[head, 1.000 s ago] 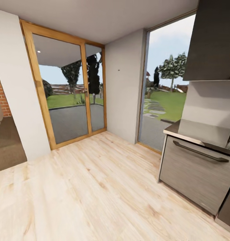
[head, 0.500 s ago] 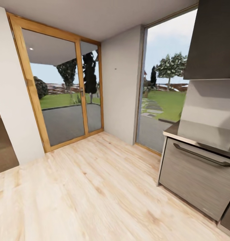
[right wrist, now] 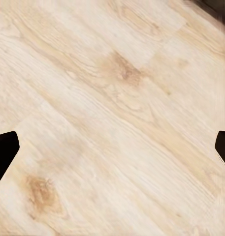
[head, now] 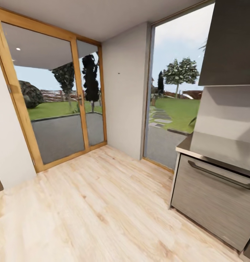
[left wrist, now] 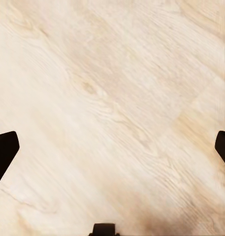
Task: Pick up the poster from the kitchen countertop and hang it on one of the wall nails in the kitchen.
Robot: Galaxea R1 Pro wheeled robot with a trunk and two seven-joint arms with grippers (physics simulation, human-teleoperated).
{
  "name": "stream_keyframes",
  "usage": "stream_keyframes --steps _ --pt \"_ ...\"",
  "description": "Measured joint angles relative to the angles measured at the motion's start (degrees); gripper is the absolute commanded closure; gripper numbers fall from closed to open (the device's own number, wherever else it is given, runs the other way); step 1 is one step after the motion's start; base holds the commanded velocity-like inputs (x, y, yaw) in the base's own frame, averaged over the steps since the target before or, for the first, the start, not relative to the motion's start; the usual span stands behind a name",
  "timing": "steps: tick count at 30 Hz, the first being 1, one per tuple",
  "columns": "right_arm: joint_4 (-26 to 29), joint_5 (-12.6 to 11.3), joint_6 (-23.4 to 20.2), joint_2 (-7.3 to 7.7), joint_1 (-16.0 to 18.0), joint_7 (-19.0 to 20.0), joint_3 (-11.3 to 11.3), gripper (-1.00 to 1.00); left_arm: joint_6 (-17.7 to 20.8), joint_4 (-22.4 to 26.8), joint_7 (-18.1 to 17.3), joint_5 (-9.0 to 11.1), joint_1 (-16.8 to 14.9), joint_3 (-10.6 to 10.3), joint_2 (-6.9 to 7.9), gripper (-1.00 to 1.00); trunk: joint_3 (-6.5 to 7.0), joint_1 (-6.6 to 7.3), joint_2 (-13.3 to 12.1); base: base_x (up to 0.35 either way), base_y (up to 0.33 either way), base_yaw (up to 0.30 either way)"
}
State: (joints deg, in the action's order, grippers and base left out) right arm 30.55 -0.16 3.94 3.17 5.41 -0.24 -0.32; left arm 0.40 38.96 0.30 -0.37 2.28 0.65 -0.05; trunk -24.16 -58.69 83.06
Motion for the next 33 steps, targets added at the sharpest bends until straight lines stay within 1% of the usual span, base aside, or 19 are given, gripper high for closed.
stream_keyframes --steps 7,18,22,28,33 --pt "0.0 0.0 0.0 0.00 0.0 0.0 0.0 -1.00 0.0 0.0 0.0 0.0 0.0 0.0 0.04 -1.00 0.06 -0.01 0.0 0.300 -0.126 -0.291" --pt "0.0 0.0 0.0 0.00 0.0 0.0 0.0 -1.00 0.0 -0.1 0.0 0.0 0.0 0.0 0.06 -1.00 0.32 -0.01 0.0 0.257 -0.187 -0.299" --pt "0.0 0.0 0.0 0.00 0.0 0.0 0.0 -1.00 0.0 -1.1 0.0 0.0 0.0 0.0 0.00 -1.00 0.43 -0.02 0.0 0.237 -0.196 -0.300" --pt "0.0 0.0 0.0 0.00 0.0 0.0 0.0 -1.00 -0.1 -1.5 0.0 0.1 0.0 0.0 -0.02 -1.00 0.58 -0.03 0.0 0.150 -0.127 -0.290" --pt "0.0 0.0 0.0 -0.01 0.0 0.0 0.0 -1.00 -0.1 -1.5 0.0 0.1 0.0 0.0 -0.02 -1.00 0.65 -0.03 0.0 0.044 -0.035 -0.138"
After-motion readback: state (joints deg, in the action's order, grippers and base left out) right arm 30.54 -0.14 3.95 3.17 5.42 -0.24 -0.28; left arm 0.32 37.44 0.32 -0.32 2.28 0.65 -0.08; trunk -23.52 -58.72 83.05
